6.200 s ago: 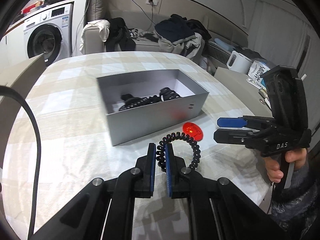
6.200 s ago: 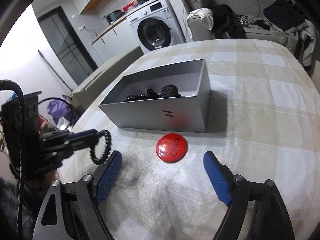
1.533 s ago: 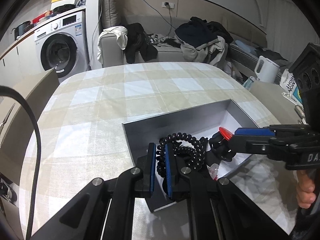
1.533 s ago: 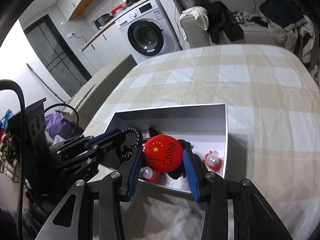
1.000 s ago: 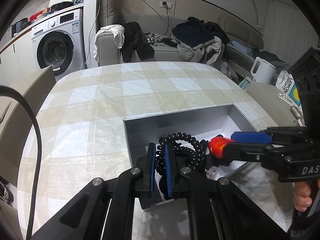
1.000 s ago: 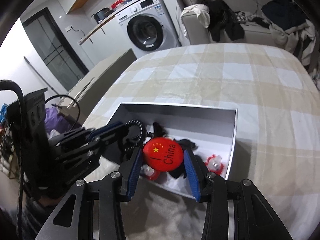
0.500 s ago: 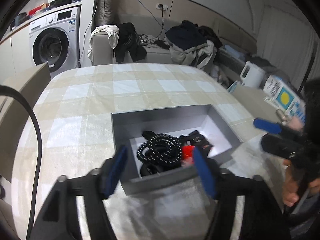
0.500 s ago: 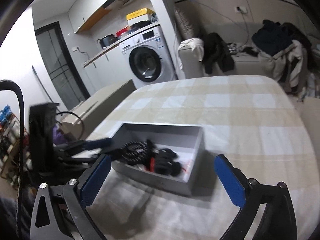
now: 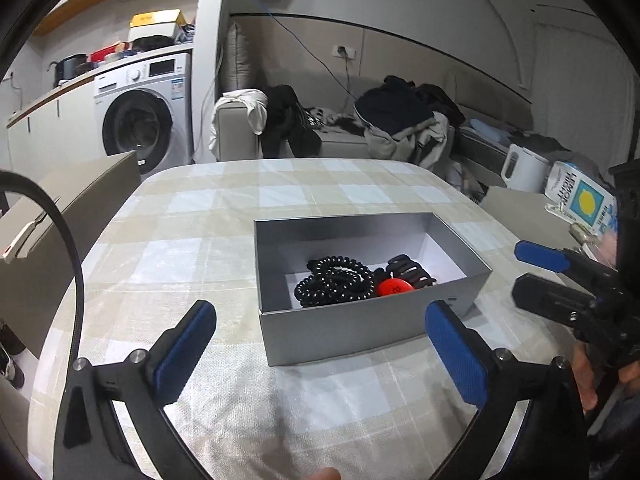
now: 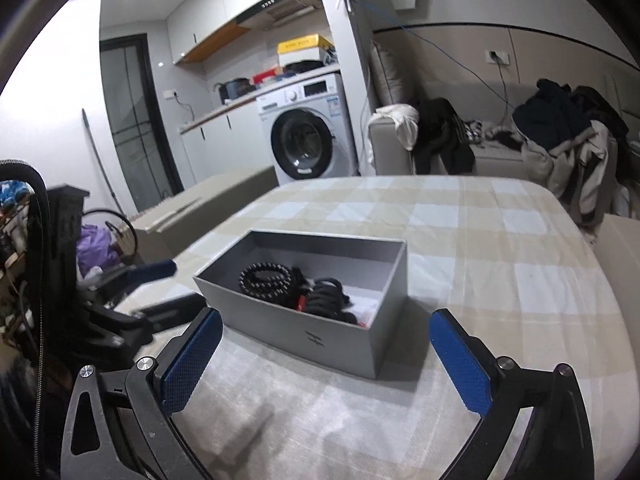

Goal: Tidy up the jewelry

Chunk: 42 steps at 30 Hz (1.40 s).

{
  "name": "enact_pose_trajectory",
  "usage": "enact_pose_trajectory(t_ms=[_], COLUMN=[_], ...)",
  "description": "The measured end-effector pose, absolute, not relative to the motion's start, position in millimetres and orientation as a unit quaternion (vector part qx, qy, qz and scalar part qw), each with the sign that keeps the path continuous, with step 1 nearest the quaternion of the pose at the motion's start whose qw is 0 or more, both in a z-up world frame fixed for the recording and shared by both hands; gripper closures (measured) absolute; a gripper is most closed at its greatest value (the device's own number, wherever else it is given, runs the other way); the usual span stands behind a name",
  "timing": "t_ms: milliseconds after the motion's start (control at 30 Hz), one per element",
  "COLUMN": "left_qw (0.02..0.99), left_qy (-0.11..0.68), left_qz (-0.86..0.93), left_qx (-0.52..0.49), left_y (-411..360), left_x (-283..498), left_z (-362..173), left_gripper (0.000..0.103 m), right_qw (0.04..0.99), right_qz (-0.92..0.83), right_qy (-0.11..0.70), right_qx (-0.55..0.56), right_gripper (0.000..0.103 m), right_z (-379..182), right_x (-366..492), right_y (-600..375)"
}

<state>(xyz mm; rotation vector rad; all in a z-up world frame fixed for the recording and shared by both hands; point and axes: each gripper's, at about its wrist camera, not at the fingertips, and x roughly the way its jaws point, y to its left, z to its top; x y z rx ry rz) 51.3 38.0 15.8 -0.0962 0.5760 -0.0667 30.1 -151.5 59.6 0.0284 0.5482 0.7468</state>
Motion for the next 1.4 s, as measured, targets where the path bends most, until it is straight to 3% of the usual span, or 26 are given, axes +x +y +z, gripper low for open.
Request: enact_pose_trajectory(t_ms=[333, 1400], left_qw=[0.967, 0.969], left_qy=[0.247, 0.240], left_qz=[-0.012, -0.018], left_qx=[-0.067, -0.054], left_y=[52, 45], left_x=[46, 41], left_z=[18, 17], left_gripper=[0.001, 0.001], right_qw=[0.906, 0.911], right_qz=[0.349, 0.360], right_qy=[0.240, 0.199], right_qx=[0.005, 0.009], right_gripper=[0.000, 0.000], right_z=[58, 64], right_x=[25, 9], right_y=[-151, -157])
